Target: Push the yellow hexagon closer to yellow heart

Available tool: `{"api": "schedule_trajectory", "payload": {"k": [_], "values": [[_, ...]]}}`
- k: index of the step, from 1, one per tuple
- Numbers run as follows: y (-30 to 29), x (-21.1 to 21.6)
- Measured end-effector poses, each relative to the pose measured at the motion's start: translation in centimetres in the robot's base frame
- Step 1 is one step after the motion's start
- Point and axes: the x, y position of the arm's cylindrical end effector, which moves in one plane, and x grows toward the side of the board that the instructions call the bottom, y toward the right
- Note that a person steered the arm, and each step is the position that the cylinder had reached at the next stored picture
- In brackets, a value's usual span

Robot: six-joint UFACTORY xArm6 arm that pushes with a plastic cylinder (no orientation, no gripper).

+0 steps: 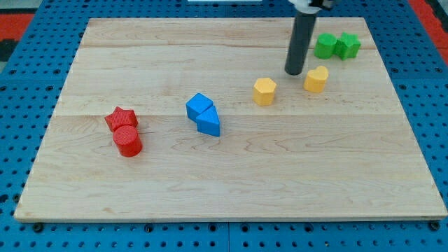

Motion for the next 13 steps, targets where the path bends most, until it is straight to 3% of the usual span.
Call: {"api": "schedule_trajectory", "payload": {"k": [1, 3, 4, 6, 7, 8, 10, 12, 13], "values": [[1.2, 1.8], [9.0, 2.9], [6.8, 3.0], [-6.1, -1.4], [-12.6, -0.8], [-10.0, 2.4], [4.6, 6.1], [-3.5, 7.5], [-4.4, 10.3]]}}
